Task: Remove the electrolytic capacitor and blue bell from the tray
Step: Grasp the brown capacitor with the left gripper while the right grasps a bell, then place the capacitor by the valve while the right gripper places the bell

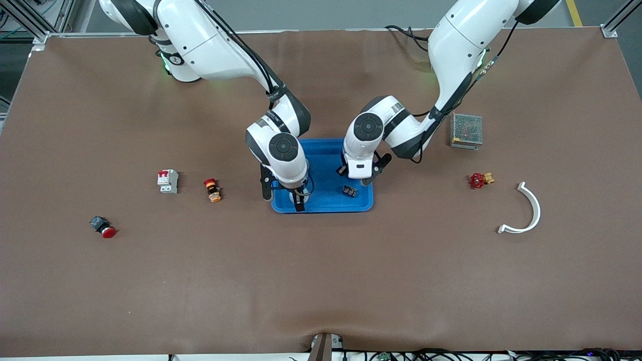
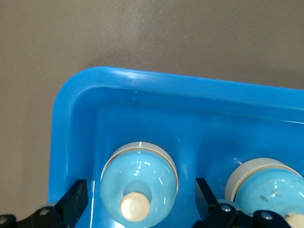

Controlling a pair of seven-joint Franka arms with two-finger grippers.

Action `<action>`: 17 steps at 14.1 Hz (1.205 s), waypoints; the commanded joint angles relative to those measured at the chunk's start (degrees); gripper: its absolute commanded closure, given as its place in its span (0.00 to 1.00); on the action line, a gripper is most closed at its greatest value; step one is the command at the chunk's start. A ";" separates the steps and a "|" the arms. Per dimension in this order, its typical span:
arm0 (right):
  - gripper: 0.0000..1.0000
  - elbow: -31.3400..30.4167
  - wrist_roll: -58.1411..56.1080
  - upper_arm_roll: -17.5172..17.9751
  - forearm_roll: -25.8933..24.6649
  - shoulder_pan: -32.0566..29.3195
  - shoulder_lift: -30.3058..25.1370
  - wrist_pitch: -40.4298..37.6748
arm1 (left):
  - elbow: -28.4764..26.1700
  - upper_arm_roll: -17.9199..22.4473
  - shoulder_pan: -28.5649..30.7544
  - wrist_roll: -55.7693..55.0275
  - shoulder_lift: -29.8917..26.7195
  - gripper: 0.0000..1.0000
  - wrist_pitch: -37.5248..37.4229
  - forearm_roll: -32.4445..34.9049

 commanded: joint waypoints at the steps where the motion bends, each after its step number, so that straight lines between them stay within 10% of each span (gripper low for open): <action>1: 0.23 1.44 1.62 -0.32 -1.15 -0.16 0.70 0.43 | -0.08 0.10 -0.26 -0.71 -4.61 1.00 -1.62 1.48; 4: 0.52 1.53 1.71 -0.32 -1.15 -0.25 0.70 3.32 | 1.67 0.36 0.00 -0.27 -8.39 1.00 -5.40 1.48; 5: 0.87 1.53 1.36 -0.32 -1.49 0.01 0.70 3.68 | 1.94 0.36 0.44 0.17 -9.44 1.00 -6.02 1.57; 6: 1.00 1.53 1.09 -0.32 -3.24 0.45 0.70 3.69 | 1.94 0.53 0.97 1.83 -10.93 1.00 -6.55 1.66; 17: 1.00 1.70 1.62 0.21 -4.40 3.88 -0.88 2.46 | 1.06 0.01 20.38 34.42 -16.75 1.00 -15.08 1.66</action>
